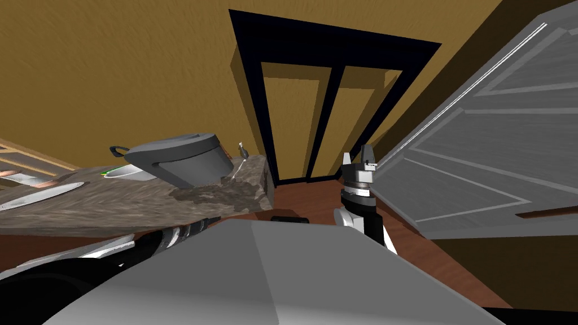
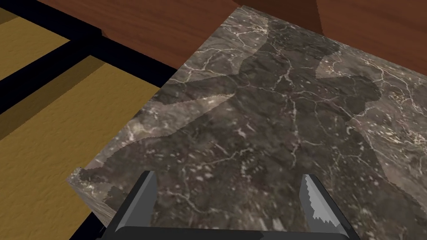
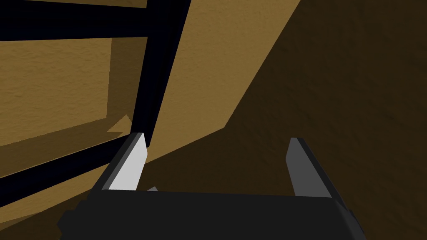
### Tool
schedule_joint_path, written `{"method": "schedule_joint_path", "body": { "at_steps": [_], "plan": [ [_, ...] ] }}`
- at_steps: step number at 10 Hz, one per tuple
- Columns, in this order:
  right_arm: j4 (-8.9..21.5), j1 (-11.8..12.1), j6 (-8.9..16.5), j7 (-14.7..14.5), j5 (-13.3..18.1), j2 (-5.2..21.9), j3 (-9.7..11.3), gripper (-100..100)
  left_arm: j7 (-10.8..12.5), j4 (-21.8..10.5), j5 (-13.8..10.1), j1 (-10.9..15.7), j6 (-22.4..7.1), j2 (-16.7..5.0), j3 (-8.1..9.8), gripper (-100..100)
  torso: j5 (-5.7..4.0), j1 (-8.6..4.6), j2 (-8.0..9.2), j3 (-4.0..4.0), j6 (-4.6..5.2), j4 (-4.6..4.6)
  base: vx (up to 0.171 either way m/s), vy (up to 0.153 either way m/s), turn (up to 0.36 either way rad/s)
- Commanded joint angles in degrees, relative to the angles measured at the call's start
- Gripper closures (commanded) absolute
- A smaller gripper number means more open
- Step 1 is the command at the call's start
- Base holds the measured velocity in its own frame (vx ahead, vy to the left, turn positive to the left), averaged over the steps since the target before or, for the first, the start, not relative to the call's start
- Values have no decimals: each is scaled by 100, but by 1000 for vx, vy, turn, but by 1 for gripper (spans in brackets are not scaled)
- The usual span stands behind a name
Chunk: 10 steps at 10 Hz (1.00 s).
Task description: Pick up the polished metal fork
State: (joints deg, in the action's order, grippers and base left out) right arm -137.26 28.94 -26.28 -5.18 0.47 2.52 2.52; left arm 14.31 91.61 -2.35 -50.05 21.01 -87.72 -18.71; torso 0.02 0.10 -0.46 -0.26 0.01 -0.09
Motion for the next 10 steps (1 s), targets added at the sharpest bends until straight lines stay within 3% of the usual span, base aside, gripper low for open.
{"method": "schedule_joint_path", "body": {
  "at_steps": [1, 3, 7, 8, 10],
  "plan": [
    [0, 0, 0, 0, 0, 0, 0, 0, 142, -84, 12, -126, -103, -286, 14, -100, 0, 0, 0, 0, 0, 0, 107, 46, -149],
    [0, 0, 0, 0, 0, 0, 0, 0, 266, -136, 36, -179, -215, -552, -7, -100, 3, 13, -17, -9, 4, -3, 135, 58, -151],
    [0, 1, 0, 0, 0, 1, 0, 0, 693, -275, 118, -330, -589, -1305, -51, -100, 5, 18, -38, -22, 3, -8, 174, 66, -220],
    [0, 1, 0, 0, 0, 1, 0, 0, 693, -275, 118, -330, -589, -1305, -51, -100, 6, 20, -46, -27, 5, -11, 146, 72, -61],
    [0, 1, 0, 0, 0, 0, 0, 0, 847, -297, 147, -360, -716, -1566, -51, -100, 2, 0, -21, -12, 1, -5, 147, 56, -169]
  ]
}}
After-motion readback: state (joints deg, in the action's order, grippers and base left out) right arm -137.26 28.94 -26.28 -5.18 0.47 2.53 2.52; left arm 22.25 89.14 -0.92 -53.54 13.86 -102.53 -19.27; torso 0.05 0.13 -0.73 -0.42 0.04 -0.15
